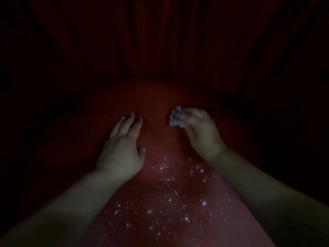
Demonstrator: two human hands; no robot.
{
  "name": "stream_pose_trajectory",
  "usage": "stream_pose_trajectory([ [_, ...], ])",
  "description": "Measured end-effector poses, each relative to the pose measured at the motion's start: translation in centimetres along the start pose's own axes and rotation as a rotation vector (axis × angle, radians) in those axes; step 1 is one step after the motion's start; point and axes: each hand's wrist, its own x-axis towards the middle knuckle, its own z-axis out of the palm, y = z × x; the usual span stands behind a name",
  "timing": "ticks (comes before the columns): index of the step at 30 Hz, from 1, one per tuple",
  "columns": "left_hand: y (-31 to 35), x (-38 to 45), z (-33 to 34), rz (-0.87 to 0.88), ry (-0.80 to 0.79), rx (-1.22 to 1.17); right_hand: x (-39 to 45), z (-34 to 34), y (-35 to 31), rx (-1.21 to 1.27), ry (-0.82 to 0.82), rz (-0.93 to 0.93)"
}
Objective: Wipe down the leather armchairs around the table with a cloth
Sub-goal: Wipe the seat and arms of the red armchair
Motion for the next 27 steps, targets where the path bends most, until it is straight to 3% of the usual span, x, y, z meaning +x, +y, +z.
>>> stream_pose_trajectory([
  [2,-0.1,0.0,-0.3,0.003,-0.024,0.017,-2.0,-0.6,0.2,0.014,0.043,0.004],
  [5,0.2,0.0,-0.4,-0.011,-0.036,0.022,-0.8,-1.9,1.5,-0.011,0.235,0.062],
  [9,0.6,-0.2,0.0,-0.024,-0.023,0.010,0.4,-1.6,1.6,0.009,0.174,0.172],
  [14,0.4,-0.2,-0.2,-0.026,-0.042,0.030,-5.0,-0.2,0.0,0.008,0.122,0.109],
  [19,0.4,-0.2,-0.2,-0.019,-0.057,0.047,-3.2,-2.6,2.9,-0.125,0.313,0.178],
  [27,1.2,-1.8,0.1,0.022,-0.026,0.092,-10.8,0.6,-1.4,0.010,0.134,0.135],
])
